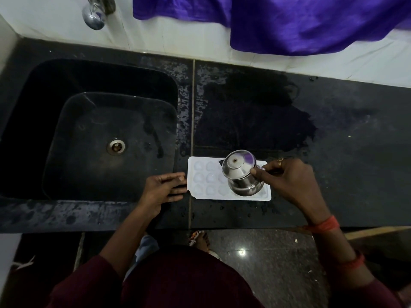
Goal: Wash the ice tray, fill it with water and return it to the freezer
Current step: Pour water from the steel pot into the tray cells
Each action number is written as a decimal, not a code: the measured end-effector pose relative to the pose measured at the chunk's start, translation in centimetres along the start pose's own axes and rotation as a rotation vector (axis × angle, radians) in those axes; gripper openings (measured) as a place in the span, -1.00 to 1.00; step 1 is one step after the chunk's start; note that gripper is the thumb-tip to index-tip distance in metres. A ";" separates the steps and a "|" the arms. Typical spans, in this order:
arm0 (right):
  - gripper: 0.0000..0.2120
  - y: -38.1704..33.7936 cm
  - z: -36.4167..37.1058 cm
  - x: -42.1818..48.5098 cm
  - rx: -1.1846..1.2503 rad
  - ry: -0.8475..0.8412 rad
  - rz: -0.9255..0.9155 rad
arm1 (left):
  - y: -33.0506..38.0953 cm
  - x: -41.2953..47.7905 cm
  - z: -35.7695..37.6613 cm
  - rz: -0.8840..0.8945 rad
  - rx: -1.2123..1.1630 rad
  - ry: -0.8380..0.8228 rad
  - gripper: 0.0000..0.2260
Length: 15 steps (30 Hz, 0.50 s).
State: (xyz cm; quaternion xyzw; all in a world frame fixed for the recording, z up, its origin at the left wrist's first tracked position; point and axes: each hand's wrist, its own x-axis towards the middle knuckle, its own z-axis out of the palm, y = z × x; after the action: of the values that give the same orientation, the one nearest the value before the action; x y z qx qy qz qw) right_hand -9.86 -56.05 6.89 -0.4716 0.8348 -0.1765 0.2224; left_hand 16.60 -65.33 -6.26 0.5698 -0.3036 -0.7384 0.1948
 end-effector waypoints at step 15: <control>-0.79 0.2 -1.1 -1.8 0.101 -0.011 0.017 | -0.2 0.1 0.4 0.003 0.015 0.010 -0.84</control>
State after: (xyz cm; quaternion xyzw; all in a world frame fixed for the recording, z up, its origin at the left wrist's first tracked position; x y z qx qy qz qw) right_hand -9.77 -54.31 8.05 -0.4535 0.8277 -0.2136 0.2521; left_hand 16.19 -65.20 -6.39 0.5745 -0.3090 -0.7330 0.1930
